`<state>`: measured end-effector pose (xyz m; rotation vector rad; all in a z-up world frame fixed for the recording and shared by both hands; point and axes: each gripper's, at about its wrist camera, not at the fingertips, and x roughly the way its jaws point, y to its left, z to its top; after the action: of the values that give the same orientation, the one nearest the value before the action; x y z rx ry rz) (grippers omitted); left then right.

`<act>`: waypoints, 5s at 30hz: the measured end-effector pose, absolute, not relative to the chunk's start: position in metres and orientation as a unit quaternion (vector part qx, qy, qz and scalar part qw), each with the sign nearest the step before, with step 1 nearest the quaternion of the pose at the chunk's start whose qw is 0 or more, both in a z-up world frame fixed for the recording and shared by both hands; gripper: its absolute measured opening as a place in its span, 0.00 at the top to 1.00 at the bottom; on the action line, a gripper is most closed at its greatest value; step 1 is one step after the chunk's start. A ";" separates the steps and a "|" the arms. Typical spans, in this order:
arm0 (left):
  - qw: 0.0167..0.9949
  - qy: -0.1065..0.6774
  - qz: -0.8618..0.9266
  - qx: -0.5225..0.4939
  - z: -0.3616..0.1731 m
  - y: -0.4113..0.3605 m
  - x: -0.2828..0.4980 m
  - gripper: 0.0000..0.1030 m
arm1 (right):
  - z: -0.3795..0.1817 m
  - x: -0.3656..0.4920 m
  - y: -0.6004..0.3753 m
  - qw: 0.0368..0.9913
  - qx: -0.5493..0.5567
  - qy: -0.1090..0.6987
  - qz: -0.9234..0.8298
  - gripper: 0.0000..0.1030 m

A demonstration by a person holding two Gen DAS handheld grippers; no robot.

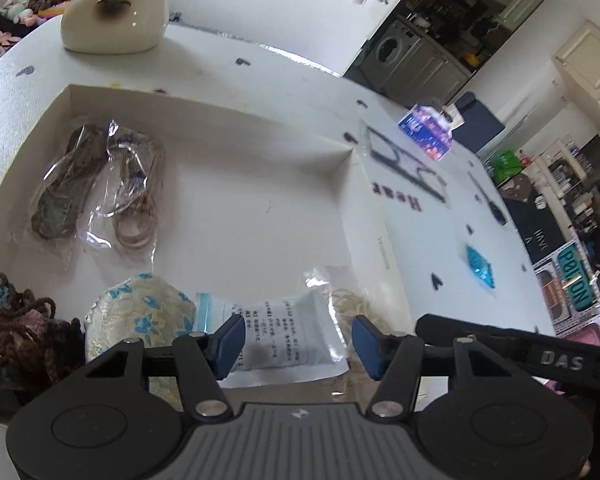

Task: Organize soft objects
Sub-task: 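Open left tool to drop the white packet while right tool lowers the cord bag, then open the right tool to release the cord bag in the tray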

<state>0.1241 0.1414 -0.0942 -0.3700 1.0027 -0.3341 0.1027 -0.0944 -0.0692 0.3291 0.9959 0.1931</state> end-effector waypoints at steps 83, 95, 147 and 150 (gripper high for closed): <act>0.836 0.505 -0.214 -0.018 -0.101 0.140 0.128 0.77 | -0.087 0.137 -0.028 0.847 -0.036 0.506 0.159 0.56; 0.839 0.503 -0.204 -0.032 -0.100 0.153 0.126 0.77 | -0.090 0.137 0.007 0.849 -0.080 0.484 0.196 0.56; 0.850 0.488 -0.193 -0.043 -0.084 0.144 0.125 0.63 | -0.053 0.102 -0.044 0.881 -0.003 0.439 0.178 0.56; 0.861 0.474 -0.180 -0.047 -0.073 0.150 0.118 0.56 | -0.045 0.098 -0.048 0.886 0.002 0.426 0.183 0.56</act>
<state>0.1179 0.1497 -0.0733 -0.0994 0.9951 -0.3769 0.0983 -0.0477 -0.0450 0.0049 0.8860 0.3807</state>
